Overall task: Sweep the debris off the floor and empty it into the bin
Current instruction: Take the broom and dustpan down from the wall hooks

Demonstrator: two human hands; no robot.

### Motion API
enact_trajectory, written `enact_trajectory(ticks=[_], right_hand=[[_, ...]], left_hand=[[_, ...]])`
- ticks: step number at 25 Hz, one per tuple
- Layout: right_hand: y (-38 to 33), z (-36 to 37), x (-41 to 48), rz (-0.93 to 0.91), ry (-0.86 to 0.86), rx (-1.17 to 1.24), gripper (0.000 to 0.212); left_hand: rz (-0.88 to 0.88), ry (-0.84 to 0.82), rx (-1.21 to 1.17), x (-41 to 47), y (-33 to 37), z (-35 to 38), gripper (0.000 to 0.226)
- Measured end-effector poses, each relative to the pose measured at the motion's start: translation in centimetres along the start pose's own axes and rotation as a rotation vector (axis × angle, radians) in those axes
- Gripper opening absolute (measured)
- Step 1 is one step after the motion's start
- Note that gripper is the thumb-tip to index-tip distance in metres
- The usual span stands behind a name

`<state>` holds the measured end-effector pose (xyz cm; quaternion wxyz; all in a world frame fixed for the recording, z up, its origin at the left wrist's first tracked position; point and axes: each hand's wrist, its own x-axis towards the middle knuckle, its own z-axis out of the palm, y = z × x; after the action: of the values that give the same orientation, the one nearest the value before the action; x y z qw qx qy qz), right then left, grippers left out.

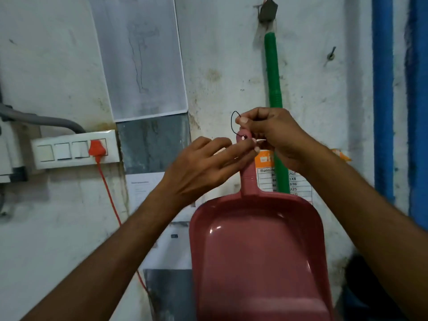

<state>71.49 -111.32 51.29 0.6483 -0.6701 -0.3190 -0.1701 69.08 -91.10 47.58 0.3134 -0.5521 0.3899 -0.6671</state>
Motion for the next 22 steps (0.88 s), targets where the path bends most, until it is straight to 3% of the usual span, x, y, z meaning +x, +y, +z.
enact_trajectory(ticks=[7, 10, 14, 16, 18, 20, 22], right_hand=[[3.4, 2.0, -2.4, 0.173, -0.044, 0.021, 0.019], [4.7, 1.7, -3.6, 0.23, -0.051, 0.095, 0.025], [5.9, -0.2, -6.1, 0.297, -0.225, -0.11, 0.028], [6.2, -0.7, -7.2, 0.245, -0.292, -0.172, 0.026], [5.9, -0.8, -7.7, 0.206, -0.225, -0.126, 0.028], [5.8, -0.6, -8.0, 0.172, -0.155, -0.068, 0.033], [5.7, -0.6, -7.9, 0.152, -0.144, -0.023, 0.042]], left_hand=[[0.212, -0.186, -0.03, 0.0, 1.3, 0.4, 0.028], [0.176, -0.319, -0.078, -0.2, 2.1, 0.7, 0.032], [0.066, -0.367, -0.169, -0.4, 1.4, 1.5, 0.028], [-0.001, -0.332, -0.249, -0.5, 1.2, 1.7, 0.033], [-0.29, -0.271, -0.376, -0.2, 2.0, 1.7, 0.054], [-0.928, -0.199, -0.759, 0.6, 3.1, 0.9, 0.06], [-1.488, -0.214, -1.266, 2.2, 3.7, 0.1, 0.042]])
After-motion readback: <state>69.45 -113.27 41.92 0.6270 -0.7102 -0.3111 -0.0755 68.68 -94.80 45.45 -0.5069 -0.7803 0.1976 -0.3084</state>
